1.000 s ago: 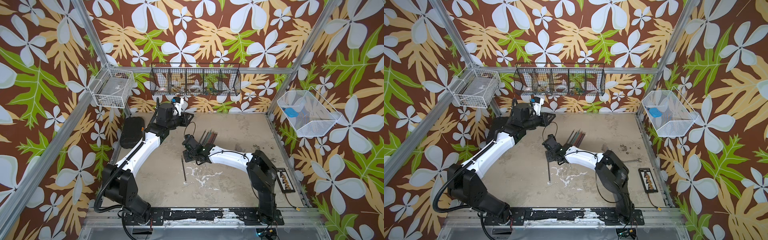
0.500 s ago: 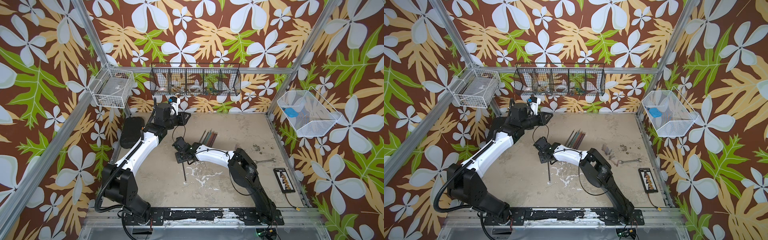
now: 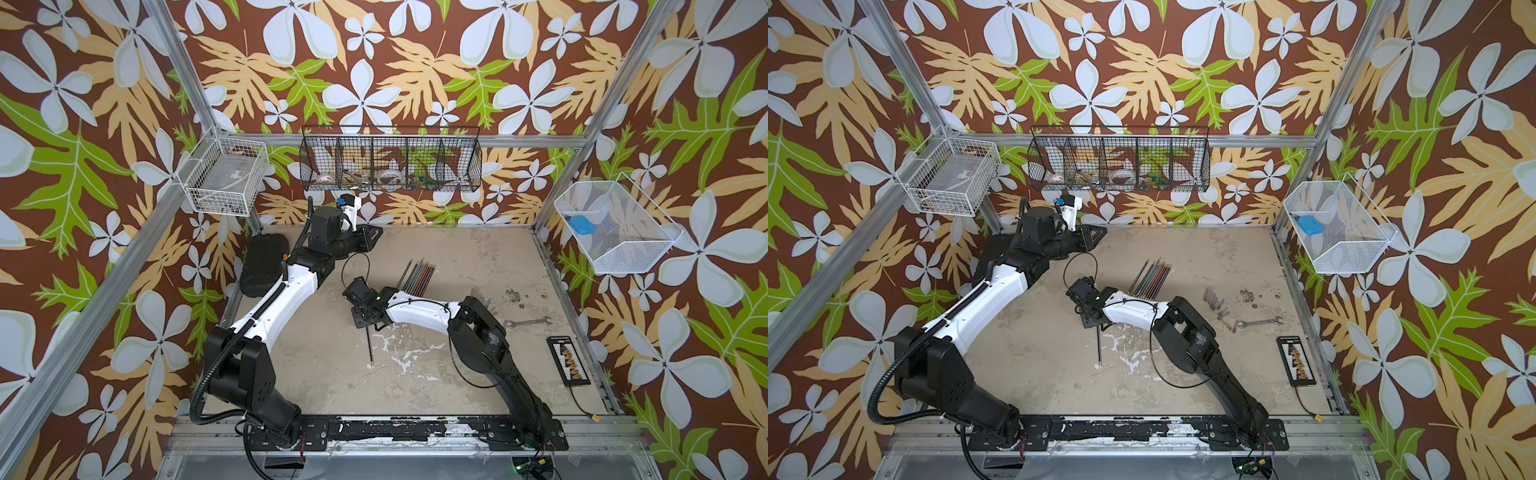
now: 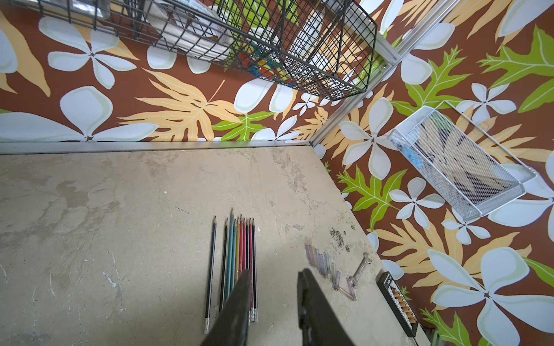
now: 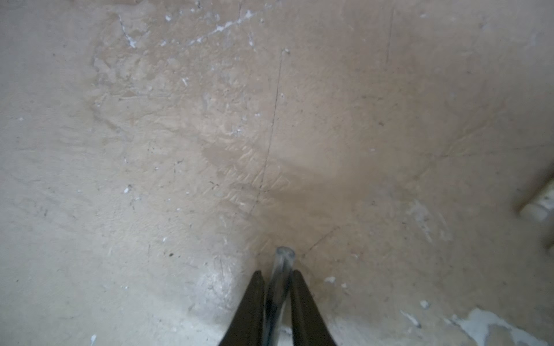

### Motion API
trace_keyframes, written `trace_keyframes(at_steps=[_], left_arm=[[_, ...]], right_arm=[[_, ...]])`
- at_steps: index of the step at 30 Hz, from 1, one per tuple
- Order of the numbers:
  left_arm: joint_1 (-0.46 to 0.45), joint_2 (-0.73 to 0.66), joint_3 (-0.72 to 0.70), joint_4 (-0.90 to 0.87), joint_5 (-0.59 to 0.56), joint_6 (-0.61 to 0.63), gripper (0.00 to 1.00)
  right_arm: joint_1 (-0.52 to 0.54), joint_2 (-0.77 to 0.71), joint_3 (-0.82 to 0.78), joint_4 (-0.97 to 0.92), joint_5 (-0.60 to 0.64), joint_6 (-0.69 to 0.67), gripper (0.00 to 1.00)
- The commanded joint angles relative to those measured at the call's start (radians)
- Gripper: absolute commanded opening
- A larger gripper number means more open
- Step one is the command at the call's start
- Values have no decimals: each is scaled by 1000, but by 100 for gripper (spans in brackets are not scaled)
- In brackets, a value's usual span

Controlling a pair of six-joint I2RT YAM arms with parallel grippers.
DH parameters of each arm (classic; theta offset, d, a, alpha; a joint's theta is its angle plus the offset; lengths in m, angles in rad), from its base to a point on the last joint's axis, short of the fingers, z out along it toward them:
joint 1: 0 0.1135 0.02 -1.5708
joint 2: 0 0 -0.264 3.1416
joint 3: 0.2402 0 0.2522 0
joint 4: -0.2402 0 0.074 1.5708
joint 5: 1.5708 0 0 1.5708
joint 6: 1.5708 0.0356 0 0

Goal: Remove the protective cover of the pencils
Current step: Pick up the pencil from the center of the board.

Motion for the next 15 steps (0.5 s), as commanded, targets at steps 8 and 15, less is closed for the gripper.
trace_keyframes(at_steps=[8, 15], left_arm=[[1, 11, -9, 56, 43, -27, 30], [-62, 70, -28, 103, 122, -75, 28]], right_arm=[[-18, -173, -171, 61, 15, 48, 0], [-175, -621, -600, 189, 59, 66, 0]])
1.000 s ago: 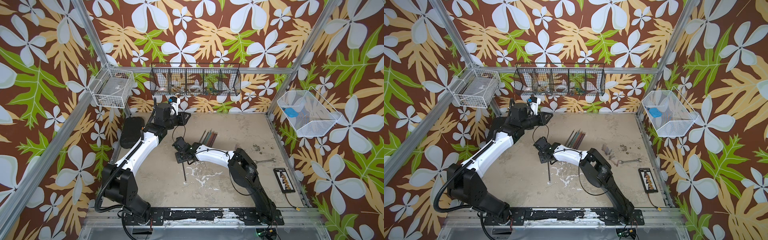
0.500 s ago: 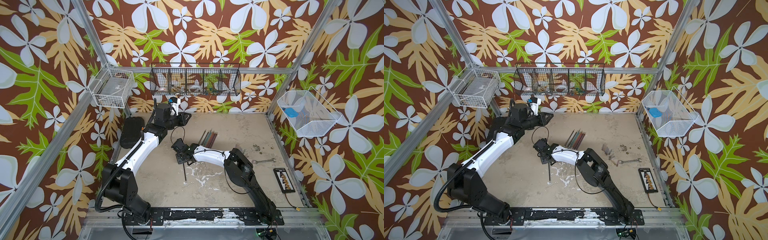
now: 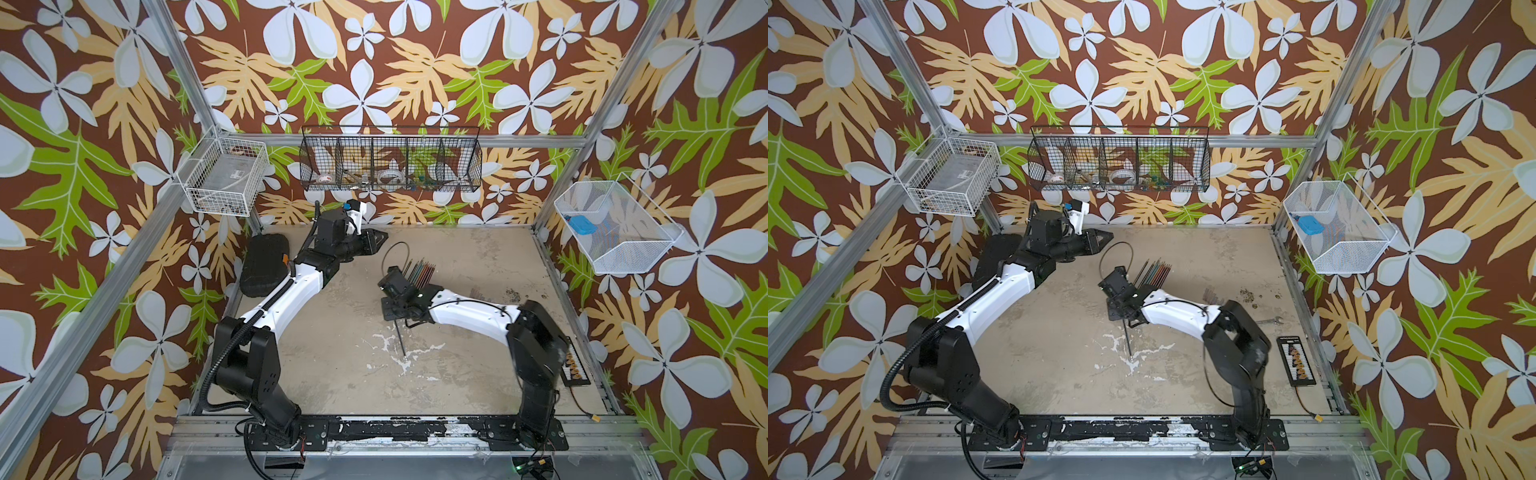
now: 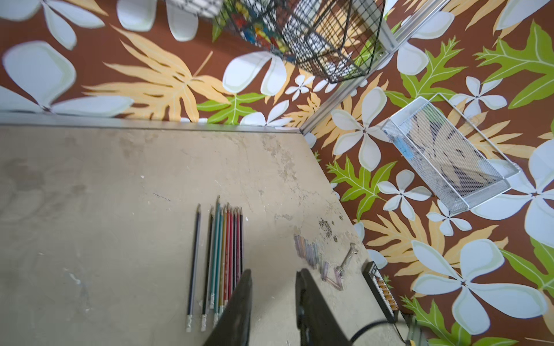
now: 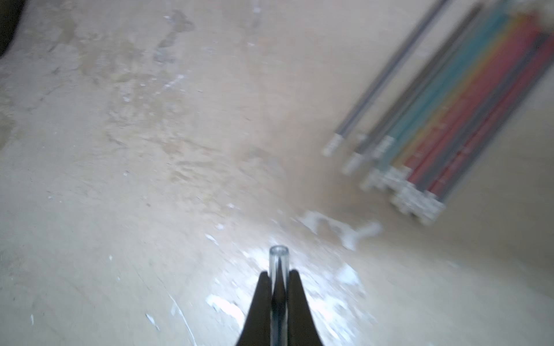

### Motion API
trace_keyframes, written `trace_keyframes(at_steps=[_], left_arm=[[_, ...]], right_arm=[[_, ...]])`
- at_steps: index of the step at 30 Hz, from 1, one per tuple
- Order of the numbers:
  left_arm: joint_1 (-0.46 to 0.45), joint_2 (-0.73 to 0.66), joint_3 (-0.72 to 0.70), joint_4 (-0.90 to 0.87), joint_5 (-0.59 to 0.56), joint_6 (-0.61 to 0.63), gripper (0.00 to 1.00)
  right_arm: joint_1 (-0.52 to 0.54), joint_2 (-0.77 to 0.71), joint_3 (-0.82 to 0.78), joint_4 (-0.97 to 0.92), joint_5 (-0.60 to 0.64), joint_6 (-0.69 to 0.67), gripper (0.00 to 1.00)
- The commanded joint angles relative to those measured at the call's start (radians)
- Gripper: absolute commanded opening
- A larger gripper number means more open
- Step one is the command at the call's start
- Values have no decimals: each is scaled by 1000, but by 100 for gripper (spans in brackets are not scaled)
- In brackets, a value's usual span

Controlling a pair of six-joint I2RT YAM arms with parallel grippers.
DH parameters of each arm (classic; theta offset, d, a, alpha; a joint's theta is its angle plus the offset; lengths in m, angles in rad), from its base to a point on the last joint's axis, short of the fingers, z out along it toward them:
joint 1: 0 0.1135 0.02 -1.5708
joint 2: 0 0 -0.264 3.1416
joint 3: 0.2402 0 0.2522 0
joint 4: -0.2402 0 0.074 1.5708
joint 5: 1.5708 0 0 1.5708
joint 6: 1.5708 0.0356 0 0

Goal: Remove the protective cover of the pencils
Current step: Pick up the pencil from the center of the board.

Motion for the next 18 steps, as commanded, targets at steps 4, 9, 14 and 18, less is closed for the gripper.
trace_keyframes(at_steps=[4, 9, 14, 18], left_arm=[[-110, 48, -3, 51, 61, -30, 29], [-237, 104, 7, 51, 85, -16, 28], [-366, 133, 17, 38, 86, 46, 30], [-452, 157, 27, 27, 98, 81, 34]], right_arm=[[-241, -447, -372, 93, -4, 5, 0], [-544, -799, -569, 77, -139, -88, 0], [-775, -953, -599, -1, -262, -213, 0], [-866, -981, -606, 8, -411, -205, 0]])
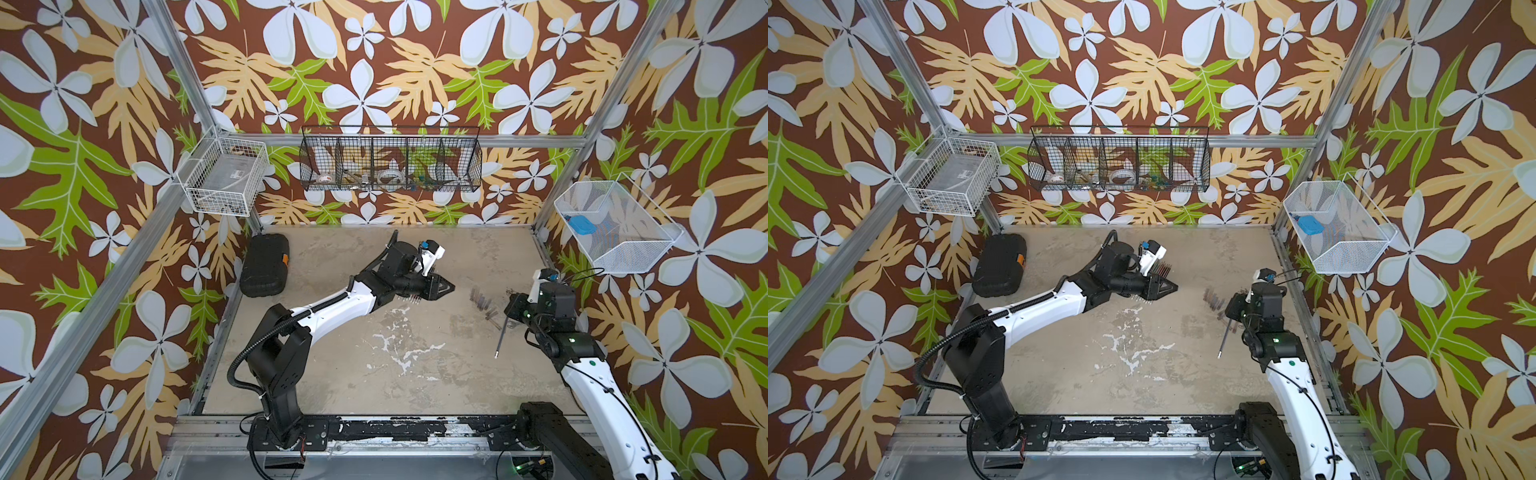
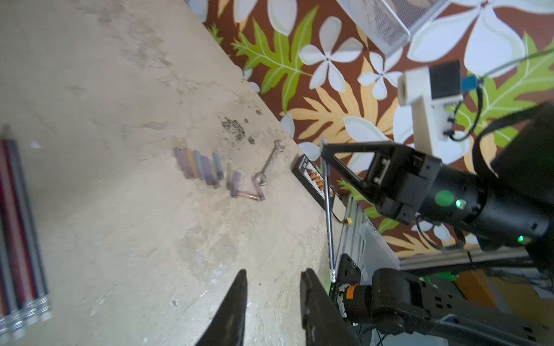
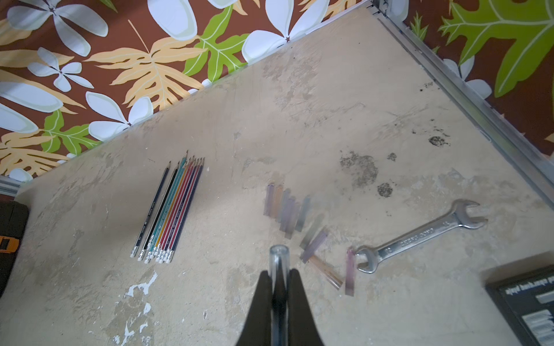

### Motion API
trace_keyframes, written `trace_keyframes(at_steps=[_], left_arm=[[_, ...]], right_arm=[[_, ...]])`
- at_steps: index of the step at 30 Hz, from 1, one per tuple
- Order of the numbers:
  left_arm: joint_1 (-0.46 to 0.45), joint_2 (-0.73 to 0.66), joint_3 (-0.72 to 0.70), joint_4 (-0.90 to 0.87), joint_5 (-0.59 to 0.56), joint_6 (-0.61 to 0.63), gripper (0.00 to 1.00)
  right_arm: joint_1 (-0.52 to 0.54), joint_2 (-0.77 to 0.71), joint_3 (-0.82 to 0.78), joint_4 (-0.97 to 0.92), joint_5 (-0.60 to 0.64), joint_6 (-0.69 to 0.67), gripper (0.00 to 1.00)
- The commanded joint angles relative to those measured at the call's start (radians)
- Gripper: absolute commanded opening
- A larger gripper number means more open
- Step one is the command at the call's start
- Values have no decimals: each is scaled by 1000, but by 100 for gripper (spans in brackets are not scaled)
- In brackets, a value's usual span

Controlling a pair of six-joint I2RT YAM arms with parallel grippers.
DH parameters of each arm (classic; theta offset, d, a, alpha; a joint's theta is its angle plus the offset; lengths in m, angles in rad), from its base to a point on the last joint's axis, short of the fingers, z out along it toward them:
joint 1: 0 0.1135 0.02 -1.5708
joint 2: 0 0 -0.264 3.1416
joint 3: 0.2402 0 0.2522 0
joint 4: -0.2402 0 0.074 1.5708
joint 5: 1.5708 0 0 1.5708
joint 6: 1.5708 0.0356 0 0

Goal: Remove the protective cover of the pencils
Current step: Pick up the pencil from the center of the board.

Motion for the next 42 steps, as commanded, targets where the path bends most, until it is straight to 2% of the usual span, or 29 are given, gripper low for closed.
trace_keyframes(at_steps=[1, 11, 14, 19, 25, 32, 42], left_arm=[[-49, 19, 17, -6, 24, 54, 34], [-119, 56, 39, -39, 23, 78, 35], [-129, 64, 48, -56, 18, 88, 36], [-140, 89, 74, -94, 10, 101, 36], [-143, 107, 85, -101, 22, 99, 36], [-143, 107, 88, -100, 41, 103, 36], [-191, 156, 124, -143, 59, 123, 34]], right_arm=[[-30, -24, -10, 12, -176, -8, 0], [-30, -113, -165, 288, -292, 398, 0], [-29, -115, -171, 341, -301, 472, 0], [-28, -161, -150, 292, -187, 567, 0], [-27, -236, -191, 325, -118, 589, 0], [-16, -202, -204, 322, -105, 557, 0], [55, -184, -219, 377, -73, 612, 0]])
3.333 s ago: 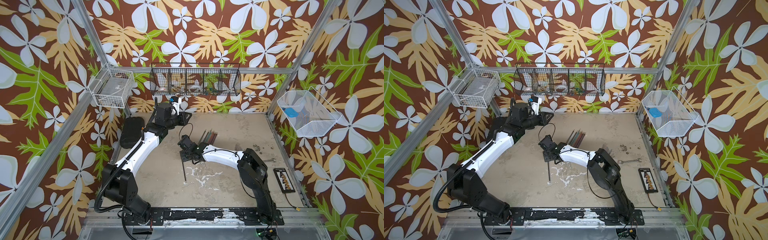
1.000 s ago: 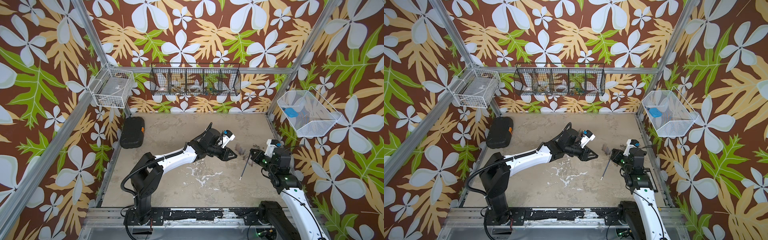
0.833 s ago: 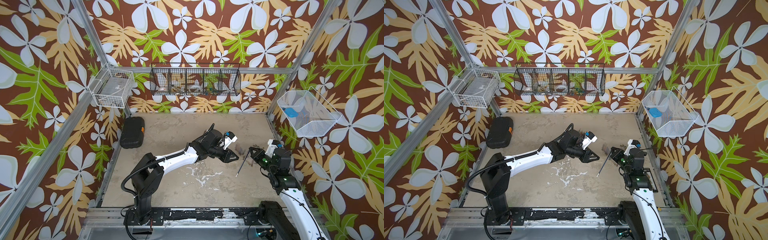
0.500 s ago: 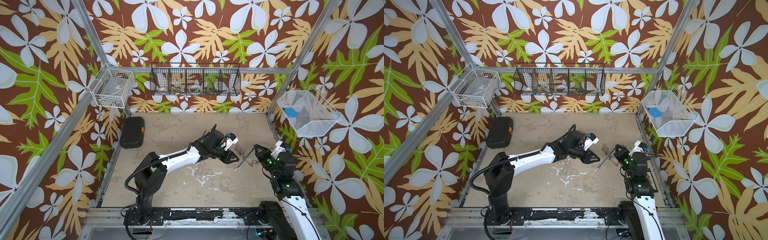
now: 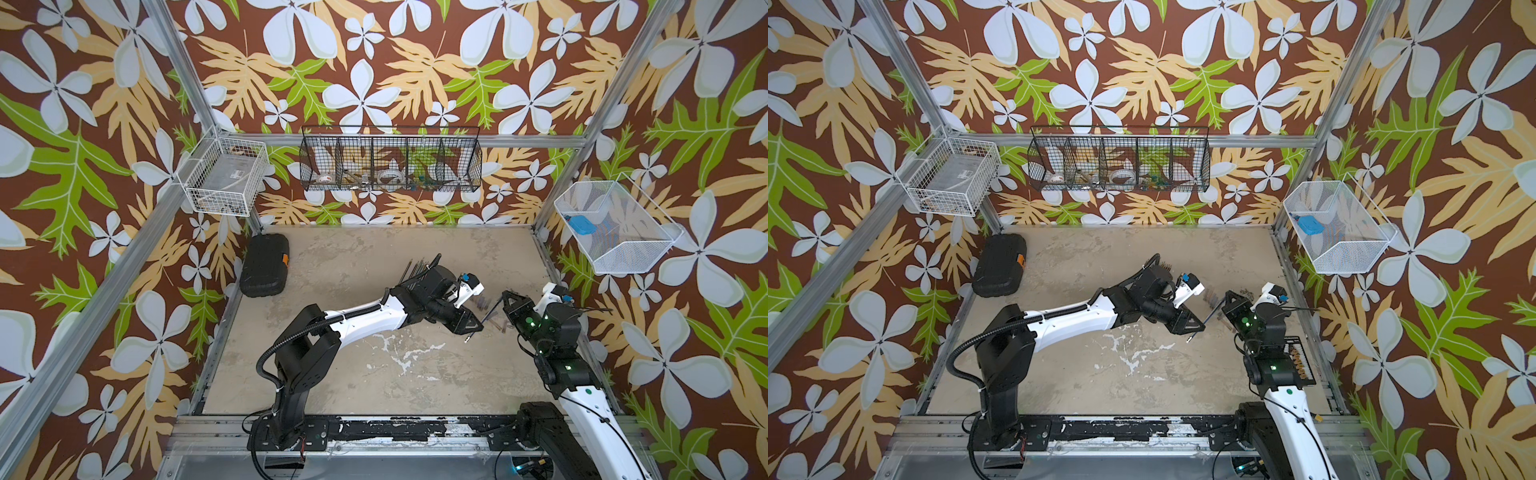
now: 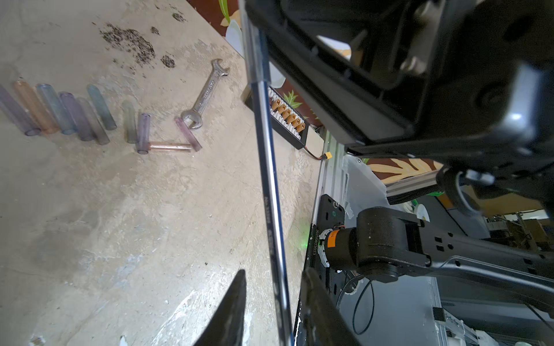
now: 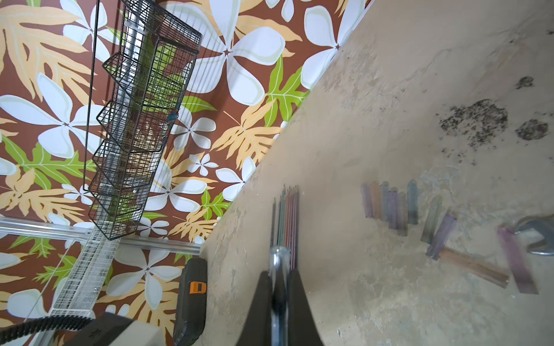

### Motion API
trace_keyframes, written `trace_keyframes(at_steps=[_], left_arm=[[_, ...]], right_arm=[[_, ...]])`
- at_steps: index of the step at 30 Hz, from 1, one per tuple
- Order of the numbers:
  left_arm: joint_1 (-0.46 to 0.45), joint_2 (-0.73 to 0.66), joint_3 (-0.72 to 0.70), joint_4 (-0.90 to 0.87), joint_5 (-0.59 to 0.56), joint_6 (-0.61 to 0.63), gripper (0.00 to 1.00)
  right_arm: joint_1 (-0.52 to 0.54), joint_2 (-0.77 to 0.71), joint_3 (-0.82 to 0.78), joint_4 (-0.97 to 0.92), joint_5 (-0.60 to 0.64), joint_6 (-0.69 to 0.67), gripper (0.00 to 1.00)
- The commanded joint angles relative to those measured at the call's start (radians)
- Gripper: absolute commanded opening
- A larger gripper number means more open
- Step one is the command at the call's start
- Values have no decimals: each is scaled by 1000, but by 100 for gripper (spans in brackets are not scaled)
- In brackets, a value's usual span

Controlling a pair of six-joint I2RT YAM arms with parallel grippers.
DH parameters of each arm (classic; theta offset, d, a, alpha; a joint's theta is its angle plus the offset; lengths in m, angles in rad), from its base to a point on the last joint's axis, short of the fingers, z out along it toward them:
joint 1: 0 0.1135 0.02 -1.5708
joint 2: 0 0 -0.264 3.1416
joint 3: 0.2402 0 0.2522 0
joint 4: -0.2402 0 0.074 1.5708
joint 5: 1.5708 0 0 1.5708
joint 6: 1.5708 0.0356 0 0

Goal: Remove the protective cover of the pencils
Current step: Pick up the pencil from the center of the board.

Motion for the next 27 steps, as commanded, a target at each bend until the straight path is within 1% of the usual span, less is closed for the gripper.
trace_keyframes(at_steps=[1, 3, 4, 10, 11, 13, 15, 16, 17, 18, 20, 21, 24, 27], left_arm=[[-12, 15, 26, -42, 2, 23, 34], [-14, 30, 46, -80, -19, 31, 33], [-15, 36, 53, -92, -27, 35, 31], [-15, 50, 78, -125, -36, 40, 2], [-14, 52, 81, -130, -36, 41, 0], [-14, 52, 86, -139, -42, 45, 0], [-14, 54, 97, -164, -76, 59, 0], [-14, 56, 106, -182, -100, 68, 0], [-15, 60, 118, -207, -130, 81, 0], [-14, 66, 133, -238, -171, 96, 0], [-14, 87, 173, -304, -244, 130, 0], [-14, 97, 193, -335, -284, 147, 0], [-14, 113, 234, -403, -380, 197, 0], [-15, 104, 247, -438, -482, 245, 0]], right_arm=[[4, 0, -4, 43, 22, 22, 0], [4, -2, -1, 39, 27, 22, 0], [4, -4, 1, 34, 31, 19, 0], [4, -5, 20, -4, 58, -14, 0], [4, -5, 23, -12, 65, -23, 0], [4, -3, 32, -27, 70, -51, 1], [4, 11, 59, -51, 65, -147, 22], [2, 25, 80, -70, 46, -211, 33], [2, 45, 123, -115, 18, -304, 46], [1, 71, 171, -172, -13, -396, 50], [-5, 122, 243, -258, -44, -500, 54], [-18, 136, 264, -275, -83, -537, 55], [-98, 132, 272, -279, -245, -583, 58], [-206, 106, 245, -248, -421, -579, 60]])
